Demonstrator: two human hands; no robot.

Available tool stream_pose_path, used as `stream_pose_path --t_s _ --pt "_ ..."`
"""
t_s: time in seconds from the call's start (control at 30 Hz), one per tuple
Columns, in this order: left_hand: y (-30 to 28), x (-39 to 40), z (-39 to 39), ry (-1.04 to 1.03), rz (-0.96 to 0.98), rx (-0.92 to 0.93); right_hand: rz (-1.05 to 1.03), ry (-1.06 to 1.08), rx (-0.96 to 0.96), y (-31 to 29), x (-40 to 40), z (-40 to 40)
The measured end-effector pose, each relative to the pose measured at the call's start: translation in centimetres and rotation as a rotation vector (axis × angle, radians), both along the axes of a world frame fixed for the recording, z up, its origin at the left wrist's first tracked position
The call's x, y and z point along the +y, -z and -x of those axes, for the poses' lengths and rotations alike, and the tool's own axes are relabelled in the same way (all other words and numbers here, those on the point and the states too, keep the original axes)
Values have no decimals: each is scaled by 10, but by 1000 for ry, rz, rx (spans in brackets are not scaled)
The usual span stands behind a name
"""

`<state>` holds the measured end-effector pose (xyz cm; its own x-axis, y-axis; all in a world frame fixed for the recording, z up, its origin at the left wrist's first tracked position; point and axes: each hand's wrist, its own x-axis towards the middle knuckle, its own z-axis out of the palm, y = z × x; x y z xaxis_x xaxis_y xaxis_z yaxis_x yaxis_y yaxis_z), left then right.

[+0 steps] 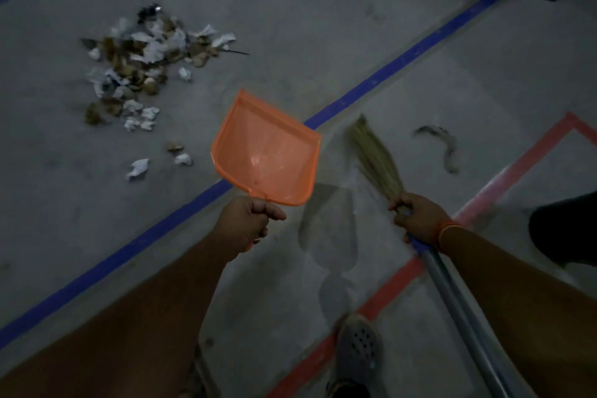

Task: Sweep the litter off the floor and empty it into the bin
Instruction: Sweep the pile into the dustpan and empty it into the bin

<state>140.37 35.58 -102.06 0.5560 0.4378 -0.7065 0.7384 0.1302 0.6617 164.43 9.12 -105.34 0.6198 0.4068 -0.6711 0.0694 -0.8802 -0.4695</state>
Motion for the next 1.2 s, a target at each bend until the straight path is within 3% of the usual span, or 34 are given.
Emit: stream_pose_path --t_s 0.2,0.37,0.57,0.87,1.03,1.1,1.2 --pt "-12 50 54 -65 -12 17 -156 -23 28 -11 90 38" --pt "-10 63 41 -53 -24 -1 -148 31 -82 -22 100 25" --pt "2 35 -10 41 30 -44 -95 182 -191 -22 45 -22" --pt "34 -31 -66 124 102 -76 102 397 -191 1 -87 -76" --pt "46 -49 -67 116 140 -83 224 223 -117 21 -88 -67" --pt "46 -46 -61 106 144 -83 240 71 -142 21 -63 -55" --pt "42 -27 -46 50 138 -74 185 28 -104 23 -10 -36"
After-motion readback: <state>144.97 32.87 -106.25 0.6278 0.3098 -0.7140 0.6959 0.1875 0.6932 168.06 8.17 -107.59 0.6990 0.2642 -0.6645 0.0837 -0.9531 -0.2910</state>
